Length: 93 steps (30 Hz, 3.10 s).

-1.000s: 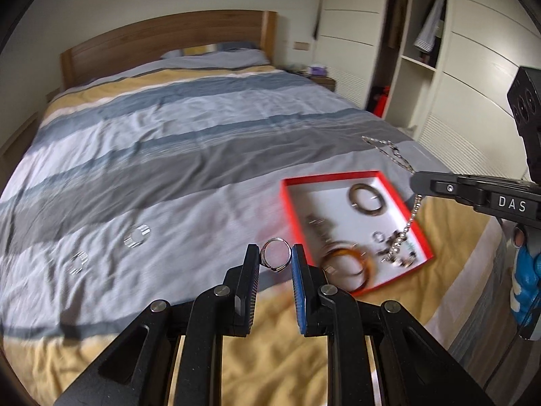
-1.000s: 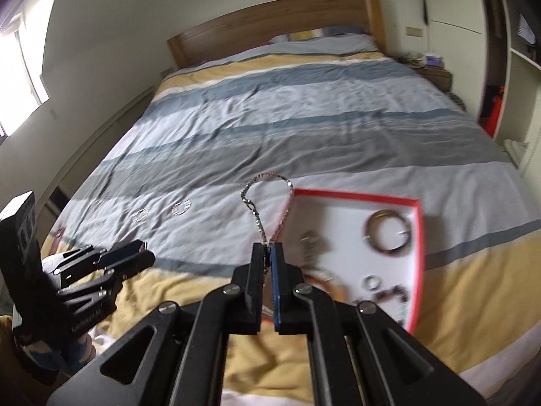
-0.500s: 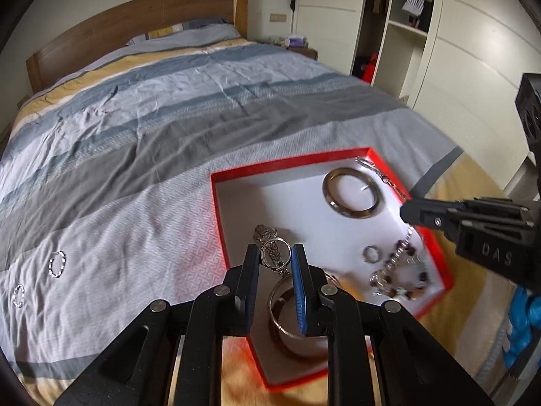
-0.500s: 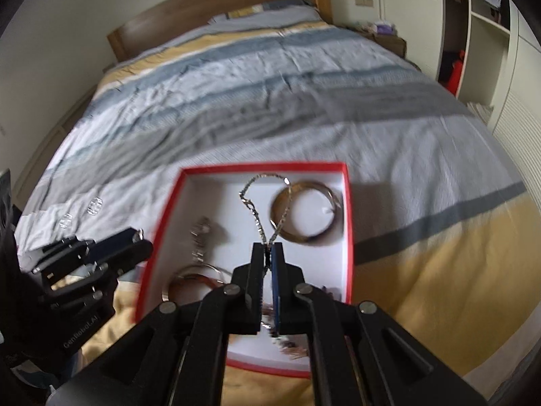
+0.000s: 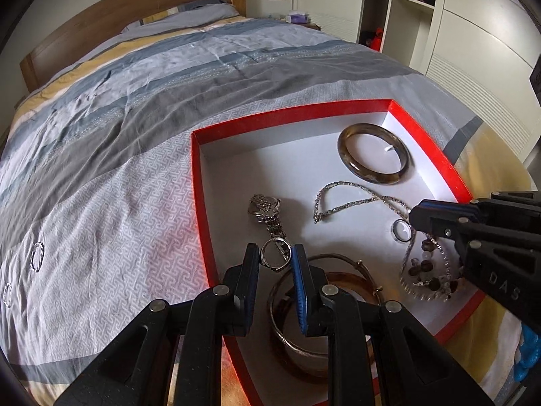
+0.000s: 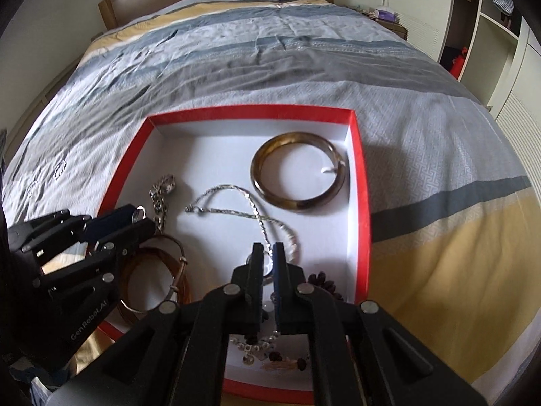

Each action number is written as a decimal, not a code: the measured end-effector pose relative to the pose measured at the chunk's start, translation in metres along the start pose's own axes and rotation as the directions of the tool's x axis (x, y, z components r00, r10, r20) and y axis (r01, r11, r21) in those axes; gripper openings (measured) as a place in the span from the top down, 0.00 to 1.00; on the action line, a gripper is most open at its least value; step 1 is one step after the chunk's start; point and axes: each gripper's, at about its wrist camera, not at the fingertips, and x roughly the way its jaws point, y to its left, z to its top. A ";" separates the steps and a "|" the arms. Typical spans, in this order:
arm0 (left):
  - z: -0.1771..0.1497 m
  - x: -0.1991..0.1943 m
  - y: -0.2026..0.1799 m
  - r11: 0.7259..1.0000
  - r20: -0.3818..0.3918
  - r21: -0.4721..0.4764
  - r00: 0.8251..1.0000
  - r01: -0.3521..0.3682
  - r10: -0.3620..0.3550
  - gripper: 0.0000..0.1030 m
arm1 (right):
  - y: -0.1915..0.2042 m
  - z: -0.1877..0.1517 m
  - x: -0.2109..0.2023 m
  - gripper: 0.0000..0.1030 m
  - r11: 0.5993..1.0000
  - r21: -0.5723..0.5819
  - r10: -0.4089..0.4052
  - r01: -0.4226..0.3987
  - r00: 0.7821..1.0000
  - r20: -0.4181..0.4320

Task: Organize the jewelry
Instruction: 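Open the left tool to drop the ring in the box while the right tool releases the necklace, then move both open tools back over the two remaining silver hoops, then grasp the twisted silver hoop with the left tool while the right tool grasps the other hoop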

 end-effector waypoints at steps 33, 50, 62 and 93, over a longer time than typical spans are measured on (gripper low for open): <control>-0.095 -0.385 0.126 0.918 0.295 -0.270 0.883 -0.290 0.365 0.37 | 0.032 -0.063 -0.290 0.69 0.997 -0.016 0.070 -0.069 0.920 0.385; -0.177 -0.421 0.166 0.851 0.280 -0.381 0.832 -0.362 0.479 0.31 | 0.128 -0.089 -0.313 0.67 0.973 -0.186 0.202 -0.139 0.900 0.385; -0.166 -0.246 0.282 0.845 0.114 -0.448 0.919 -0.292 0.377 0.49 | 0.237 -0.007 -0.108 0.67 0.925 -0.255 0.326 -0.281 0.932 0.155; -0.100 -0.059 0.393 0.855 -0.127 -0.477 0.979 -0.201 0.159 0.57 | 0.356 0.096 0.118 0.56 0.937 -0.224 0.240 -0.267 0.960 -0.142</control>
